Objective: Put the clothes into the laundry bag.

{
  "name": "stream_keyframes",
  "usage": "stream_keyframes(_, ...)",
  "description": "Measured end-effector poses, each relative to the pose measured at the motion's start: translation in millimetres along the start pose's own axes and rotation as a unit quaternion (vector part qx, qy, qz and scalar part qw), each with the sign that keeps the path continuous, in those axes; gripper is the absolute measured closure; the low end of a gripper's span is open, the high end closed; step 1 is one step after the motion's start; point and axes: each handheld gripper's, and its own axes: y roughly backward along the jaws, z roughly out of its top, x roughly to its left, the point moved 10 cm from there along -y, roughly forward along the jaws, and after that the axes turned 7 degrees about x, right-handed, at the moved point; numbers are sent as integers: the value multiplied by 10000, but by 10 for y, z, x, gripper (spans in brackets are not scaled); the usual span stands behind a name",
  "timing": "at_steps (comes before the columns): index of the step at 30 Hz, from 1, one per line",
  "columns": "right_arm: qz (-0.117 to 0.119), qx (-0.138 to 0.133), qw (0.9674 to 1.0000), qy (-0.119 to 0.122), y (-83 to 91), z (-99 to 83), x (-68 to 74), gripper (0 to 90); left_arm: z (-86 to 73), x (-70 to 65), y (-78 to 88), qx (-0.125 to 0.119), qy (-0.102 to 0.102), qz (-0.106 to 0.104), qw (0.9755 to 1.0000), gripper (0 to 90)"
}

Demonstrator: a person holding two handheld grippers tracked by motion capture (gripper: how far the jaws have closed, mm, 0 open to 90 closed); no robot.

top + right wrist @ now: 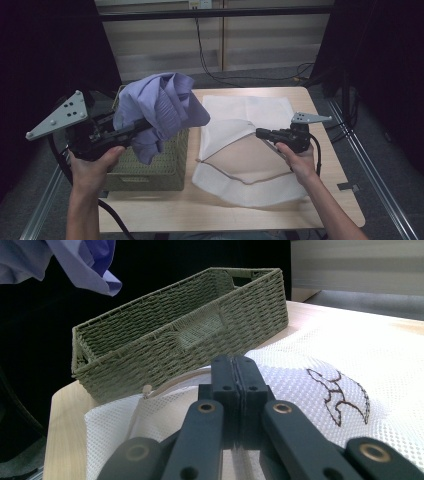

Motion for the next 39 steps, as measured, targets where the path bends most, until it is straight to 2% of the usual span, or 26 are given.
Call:
stream_keyframes(5,-9,1,10000,13,2,2,-1,893,-3,-88,-97,85,-77,-123,9999,668)
stream_keyframes(7,-3,0,10000,11,3,1,-2,893,16,-132,-116,58,-54,-135,9999,668)
stream_keyframes(8,3,-1,10000,8,4,1,-2,893,27,-149,-124,53,-109,-140,9998,669)
stream_keyframes(17,-9,-7,10000,10,1,6,-1,893,52,-363,-250,101,-159,-464,9987,663)
stream_keyframes(19,-14,-12,10000,5,3,8,-3,892,34,-393,-292,191,-212,-536,9982,663)
stream_keyframes(27,-7,1,10000,17,-4,3,0,892,-48,-475,-474,389,-165,-766,9962,662)
stream_keyframes(39,-6,14,10000,22,-13,0,5,892,-104,-655,-695,548,-190,-1075,9925,661)
